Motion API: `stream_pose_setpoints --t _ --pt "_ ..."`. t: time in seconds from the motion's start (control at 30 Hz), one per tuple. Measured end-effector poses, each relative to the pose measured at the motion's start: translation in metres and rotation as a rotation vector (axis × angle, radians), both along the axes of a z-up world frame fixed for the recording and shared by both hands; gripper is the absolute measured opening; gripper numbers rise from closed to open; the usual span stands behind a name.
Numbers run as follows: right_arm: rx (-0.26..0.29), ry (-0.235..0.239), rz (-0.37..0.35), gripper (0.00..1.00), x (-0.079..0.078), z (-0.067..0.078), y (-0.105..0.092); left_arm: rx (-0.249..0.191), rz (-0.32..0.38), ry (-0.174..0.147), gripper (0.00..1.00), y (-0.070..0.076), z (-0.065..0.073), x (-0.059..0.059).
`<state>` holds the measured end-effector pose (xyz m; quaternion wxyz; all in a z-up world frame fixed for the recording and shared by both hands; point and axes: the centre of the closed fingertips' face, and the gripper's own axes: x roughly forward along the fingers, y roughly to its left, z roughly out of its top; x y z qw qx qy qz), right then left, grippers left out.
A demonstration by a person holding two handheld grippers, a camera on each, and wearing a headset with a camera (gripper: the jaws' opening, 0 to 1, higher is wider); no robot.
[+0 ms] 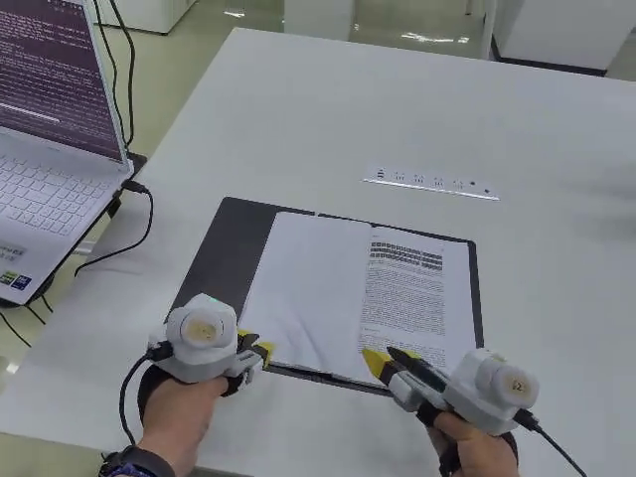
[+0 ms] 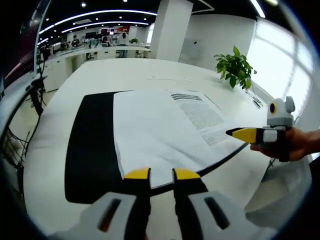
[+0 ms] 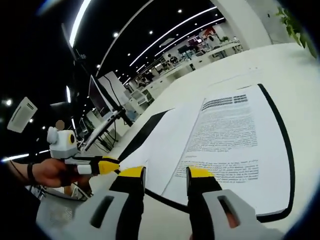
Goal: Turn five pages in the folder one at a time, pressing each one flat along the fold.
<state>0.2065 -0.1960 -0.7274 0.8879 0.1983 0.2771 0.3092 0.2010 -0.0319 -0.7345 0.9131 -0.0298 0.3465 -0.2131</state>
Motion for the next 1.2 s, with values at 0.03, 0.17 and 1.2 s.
stream_pose_setpoints --t 0.03,0.17,1.2 --pt "-0.004 -0.011 -0.006 0.33 0.000 0.005 -0.005 0.004 -0.010 -0.013 0.18 0.000 0.007 0.001" --pt "-0.029 -0.047 -0.032 0.35 0.001 0.017 -0.025 0.003 -0.029 -0.062 0.23 -0.001 0.027 0.004" --pt "-0.105 -0.151 -0.079 0.63 -0.041 0.073 -0.095 0.071 -0.006 -0.226 0.66 0.042 0.115 -0.036"
